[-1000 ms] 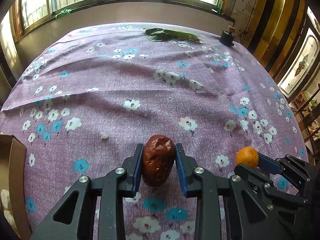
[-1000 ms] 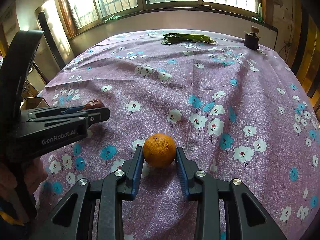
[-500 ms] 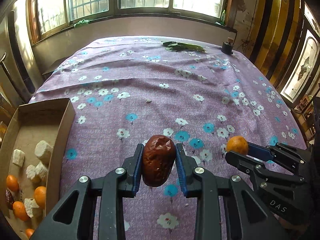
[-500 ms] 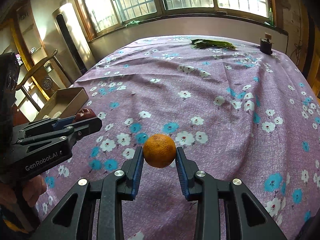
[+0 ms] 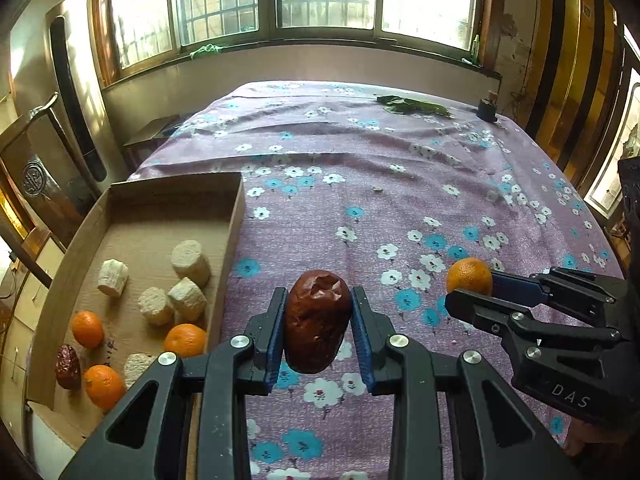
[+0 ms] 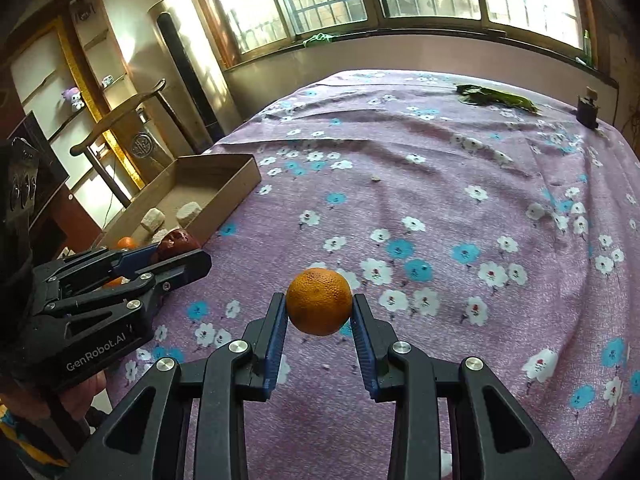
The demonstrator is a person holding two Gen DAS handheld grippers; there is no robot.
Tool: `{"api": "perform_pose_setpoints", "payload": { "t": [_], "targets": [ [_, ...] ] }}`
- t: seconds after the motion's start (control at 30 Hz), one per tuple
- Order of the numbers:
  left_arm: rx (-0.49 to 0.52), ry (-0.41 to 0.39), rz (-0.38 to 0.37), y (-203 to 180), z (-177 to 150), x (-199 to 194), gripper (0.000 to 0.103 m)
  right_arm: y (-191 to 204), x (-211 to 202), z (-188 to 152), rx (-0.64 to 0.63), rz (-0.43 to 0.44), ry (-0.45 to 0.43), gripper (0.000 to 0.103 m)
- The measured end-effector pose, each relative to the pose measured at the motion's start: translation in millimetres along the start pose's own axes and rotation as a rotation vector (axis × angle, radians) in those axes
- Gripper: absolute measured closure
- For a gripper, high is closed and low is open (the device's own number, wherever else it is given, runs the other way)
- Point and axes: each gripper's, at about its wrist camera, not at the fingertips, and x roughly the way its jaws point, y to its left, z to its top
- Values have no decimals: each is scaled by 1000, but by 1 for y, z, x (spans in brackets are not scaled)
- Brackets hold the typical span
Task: Organize fruits
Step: 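Carry the date and orange into the box and open both tools to release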
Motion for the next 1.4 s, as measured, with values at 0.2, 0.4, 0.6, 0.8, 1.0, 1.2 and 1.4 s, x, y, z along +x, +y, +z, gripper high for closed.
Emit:
{"api": "perform_pose_setpoints", "payload": {
  "t": [0.2, 0.4, 0.6, 0.8, 1.0, 1.2, 1.4],
  "targets": [
    [-36, -21, 55, 30, 0, -8, 73, 35, 8, 14, -74, 25, 1, 68],
    [-75, -30, 91, 57, -3, -12, 73, 56, 22, 22, -109, 38, 12, 68],
    [-110, -35, 117, 79, -6, -11, 73, 73, 36, 29, -142, 55, 28, 68],
    [-145, -34, 139, 101, -8, -12, 73, 89, 48, 37, -177, 67, 37, 68],
    [-172, -23, 183, 126, -13, -15, 73, 109, 60, 51, -222, 88, 41, 68],
    [-215, 19, 200, 151, -22, -6, 73, 142, 87, 57, -294, 129, 81, 68],
    [-236, 44, 211, 164, -27, 2, 73, 164, 122, 63, -355, 116, 126, 68]
  ]
}}
